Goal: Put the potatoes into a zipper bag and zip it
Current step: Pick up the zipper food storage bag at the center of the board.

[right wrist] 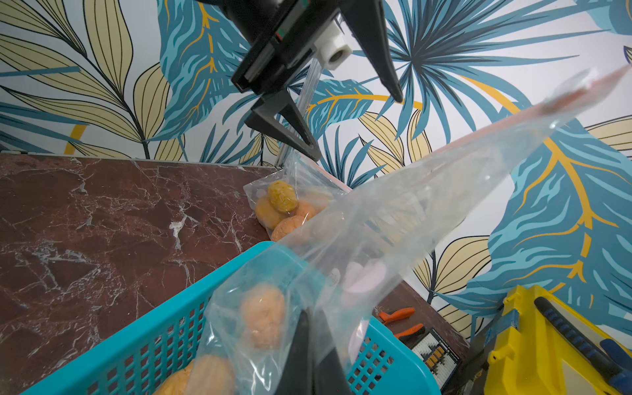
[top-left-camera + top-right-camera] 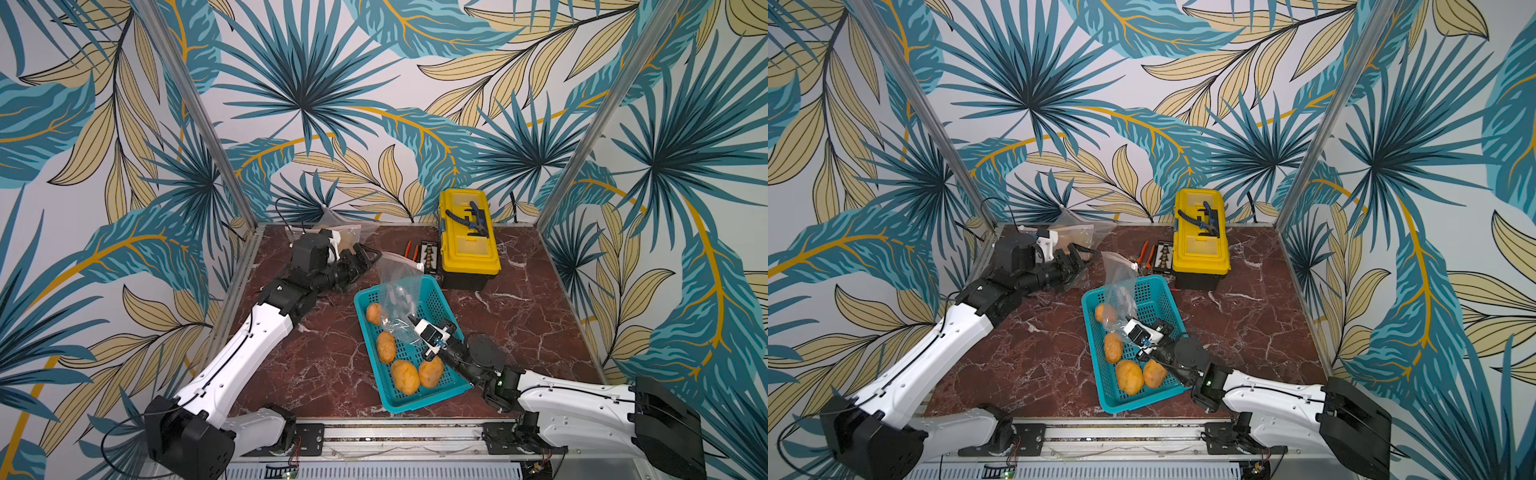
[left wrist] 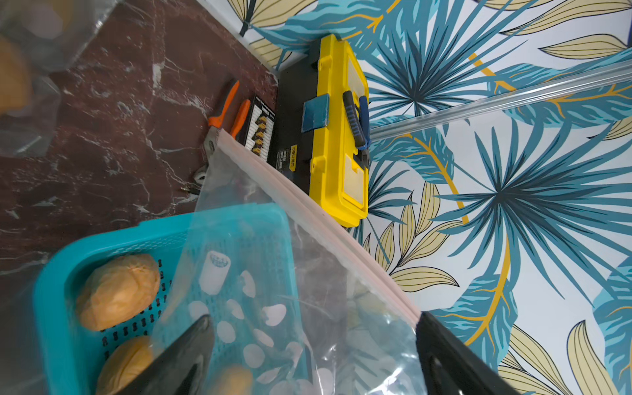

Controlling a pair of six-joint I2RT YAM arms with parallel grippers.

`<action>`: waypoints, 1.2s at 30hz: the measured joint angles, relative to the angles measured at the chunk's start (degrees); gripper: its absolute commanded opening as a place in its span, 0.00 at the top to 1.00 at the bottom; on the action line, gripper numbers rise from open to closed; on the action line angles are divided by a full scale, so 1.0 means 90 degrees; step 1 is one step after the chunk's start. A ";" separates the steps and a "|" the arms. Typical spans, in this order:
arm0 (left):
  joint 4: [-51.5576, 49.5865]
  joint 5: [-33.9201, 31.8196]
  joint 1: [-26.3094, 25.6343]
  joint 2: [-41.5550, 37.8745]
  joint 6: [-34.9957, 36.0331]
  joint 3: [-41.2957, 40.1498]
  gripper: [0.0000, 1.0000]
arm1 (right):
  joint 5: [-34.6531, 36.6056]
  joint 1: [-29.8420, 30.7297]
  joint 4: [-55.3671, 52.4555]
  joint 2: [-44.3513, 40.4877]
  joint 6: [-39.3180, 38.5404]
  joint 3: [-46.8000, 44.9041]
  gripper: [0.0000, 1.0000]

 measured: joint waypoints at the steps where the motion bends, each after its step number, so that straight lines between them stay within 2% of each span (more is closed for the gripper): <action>1: -0.0010 0.0049 0.0002 0.0175 -0.0024 0.0102 0.10 | 0.0000 0.0010 0.0015 0.0000 -0.0019 -0.0007 1.00; 7: -0.0119 0.0109 0.0007 0.0733 -0.0138 0.0493 0.09 | 0.0000 0.0027 0.0187 -0.0027 -0.0119 -0.0078 1.00; 20: -0.0199 0.0396 0.0010 0.1158 -0.0255 0.0782 0.22 | -0.0049 0.0032 0.0335 0.0066 -0.0206 -0.0075 1.00; 22: -0.0202 0.0478 0.0010 0.1190 -0.0250 0.0782 0.27 | -0.0068 0.0039 0.0335 0.0131 -0.0209 -0.0070 1.00; 27: -0.0204 0.0661 0.0010 0.1382 -0.0248 0.0797 0.51 | -0.0092 0.0063 0.0338 0.0294 -0.0231 -0.0019 1.00; 36: -0.0248 0.0865 0.0015 0.1515 -0.0265 0.0804 0.83 | -0.0090 0.0090 0.0369 0.0369 -0.0250 0.0005 1.00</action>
